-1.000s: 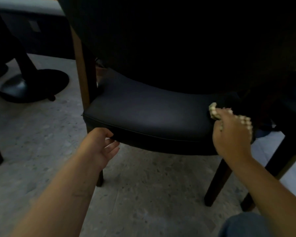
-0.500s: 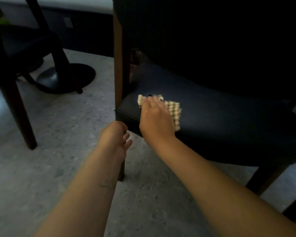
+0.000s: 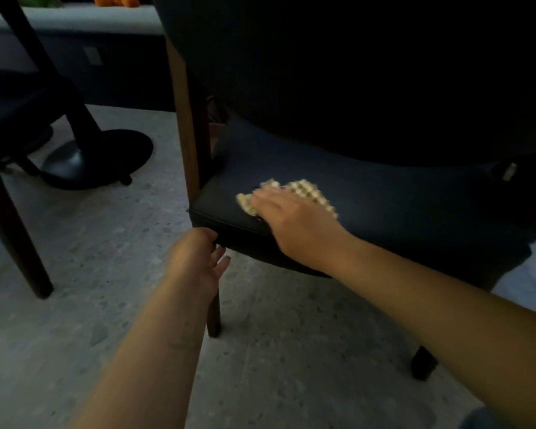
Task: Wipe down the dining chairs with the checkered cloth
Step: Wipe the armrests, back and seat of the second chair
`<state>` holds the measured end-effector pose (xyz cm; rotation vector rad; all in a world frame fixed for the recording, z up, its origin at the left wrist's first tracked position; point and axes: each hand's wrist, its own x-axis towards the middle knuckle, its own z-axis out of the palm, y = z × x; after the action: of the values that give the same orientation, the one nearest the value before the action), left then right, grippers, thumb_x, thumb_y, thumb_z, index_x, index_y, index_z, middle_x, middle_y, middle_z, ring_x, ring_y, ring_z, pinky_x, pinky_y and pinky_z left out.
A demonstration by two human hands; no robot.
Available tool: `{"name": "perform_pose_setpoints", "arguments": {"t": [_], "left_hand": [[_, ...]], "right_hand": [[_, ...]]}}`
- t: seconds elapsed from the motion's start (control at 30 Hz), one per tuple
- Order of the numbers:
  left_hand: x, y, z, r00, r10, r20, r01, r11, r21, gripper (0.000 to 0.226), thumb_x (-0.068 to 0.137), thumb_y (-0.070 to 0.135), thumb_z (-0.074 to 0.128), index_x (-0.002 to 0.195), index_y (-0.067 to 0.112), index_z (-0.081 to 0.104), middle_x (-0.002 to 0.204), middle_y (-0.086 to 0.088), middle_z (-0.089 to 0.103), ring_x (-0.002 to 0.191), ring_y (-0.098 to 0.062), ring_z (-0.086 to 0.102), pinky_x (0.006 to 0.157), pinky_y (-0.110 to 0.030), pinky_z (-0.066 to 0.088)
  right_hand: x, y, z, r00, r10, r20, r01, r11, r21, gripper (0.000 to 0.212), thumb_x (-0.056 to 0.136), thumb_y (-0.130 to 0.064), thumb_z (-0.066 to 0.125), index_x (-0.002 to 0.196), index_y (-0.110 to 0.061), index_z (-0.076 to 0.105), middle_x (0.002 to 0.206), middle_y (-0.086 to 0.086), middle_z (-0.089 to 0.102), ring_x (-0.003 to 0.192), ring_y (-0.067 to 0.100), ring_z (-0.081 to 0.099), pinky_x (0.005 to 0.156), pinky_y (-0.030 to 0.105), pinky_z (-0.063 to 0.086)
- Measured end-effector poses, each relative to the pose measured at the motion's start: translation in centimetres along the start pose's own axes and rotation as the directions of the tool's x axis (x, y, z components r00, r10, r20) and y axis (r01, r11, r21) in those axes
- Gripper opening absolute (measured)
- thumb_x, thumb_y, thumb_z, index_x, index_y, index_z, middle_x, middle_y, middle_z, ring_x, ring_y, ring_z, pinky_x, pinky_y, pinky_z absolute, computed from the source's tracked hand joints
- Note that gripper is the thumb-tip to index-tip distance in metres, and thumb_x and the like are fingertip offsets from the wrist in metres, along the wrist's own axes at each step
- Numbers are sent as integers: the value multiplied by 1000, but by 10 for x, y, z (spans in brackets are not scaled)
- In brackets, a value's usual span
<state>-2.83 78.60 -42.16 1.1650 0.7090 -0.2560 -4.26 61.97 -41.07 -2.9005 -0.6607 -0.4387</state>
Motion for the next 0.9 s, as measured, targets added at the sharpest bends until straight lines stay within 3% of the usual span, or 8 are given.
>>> {"name": "perform_pose_setpoints", "arguments": {"t": [0.07, 0.2, 0.33, 0.47, 0.6, 0.67, 0.73, 0.9], "left_hand": [[-1, 0, 0, 1000, -1, 25, 0, 1000, 24, 47, 92, 1, 47, 138, 9, 47, 135, -14, 55, 124, -30, 54, 91, -42, 46], [0, -2, -1, 1000, 20, 20, -21, 999, 46, 46, 92, 1, 46, 138, 8, 46, 137, -14, 54, 124, -29, 54, 89, -40, 46], [-2, -4, 6, 999, 45, -18, -44, 998, 54, 45, 94, 3, 46, 138, 6, 46, 135, -15, 53, 123, -29, 54, 90, -38, 47], [-7, -4, 16, 996, 85, 2, -85, 996, 17, 42, 93, 13, 48, 135, 14, 50, 119, -7, 59, 108, -23, 58, 88, -38, 43], [-10, -12, 37, 978, 199, -56, -187, 966, 178, 50, 88, 20, 48, 138, 14, 46, 121, -7, 57, 107, -24, 55, 89, -39, 46], [-19, -21, 51, 948, 303, -96, -252, 901, 354, 69, 90, 28, 48, 152, 13, 23, 148, -14, 38, 129, -35, 43, 108, -48, 38], [-35, -34, 68, 930, 361, -66, -287, 827, 483, 79, 95, 34, 47, 156, 22, -3, 163, -13, 1, 146, -39, 16, 116, -51, 21], [-58, -72, 82, 852, 501, 151, -447, 547, 708, 80, 100, 35, 46, 155, 20, -10, 156, -16, -33, 146, -36, -24, 119, -49, 6]], "right_hand": [[-8, 12, -3, 983, 178, -40, -179, 984, -15, 46, 91, 0, 41, 136, -3, 47, 140, 16, 49, 136, 31, 39, 114, 42, 23], [47, -9, -4, 821, 560, -112, -557, 828, 55, 29, 90, -6, 44, 115, -6, 58, 118, 15, 59, 112, 35, 49, 96, 42, 34], [72, -32, 13, 950, 303, -75, -299, 953, 54, 37, 91, -4, 42, 127, -4, 52, 128, 16, 55, 127, 33, 41, 105, 40, 31], [29, -9, 1, 997, 82, 17, -83, 994, 65, 48, 90, 5, 42, 137, 0, 41, 141, 18, 45, 141, 31, 27, 113, 37, 20], [-34, 31, -14, 991, 131, 27, -131, 991, 15, 59, 89, 7, 40, 146, -3, 30, 153, 14, 31, 145, 24, 19, 117, 30, 7], [-66, 52, -25, 980, 197, 4, -197, 980, 19, 61, 88, 11, 37, 147, -4, 29, 154, 12, 29, 146, 21, 17, 117, 26, 2], [-92, 67, -34, 968, 249, -23, -248, 968, 23, 62, 85, 15, 37, 145, -2, 32, 152, 15, 32, 145, 23, 21, 117, 26, 3], [-132, 95, -40, 933, 345, -100, -342, 939, 45, 55, 85, 15, 44, 138, 1, 44, 144, 19, 43, 140, 28, 33, 116, 31, 13]]}}
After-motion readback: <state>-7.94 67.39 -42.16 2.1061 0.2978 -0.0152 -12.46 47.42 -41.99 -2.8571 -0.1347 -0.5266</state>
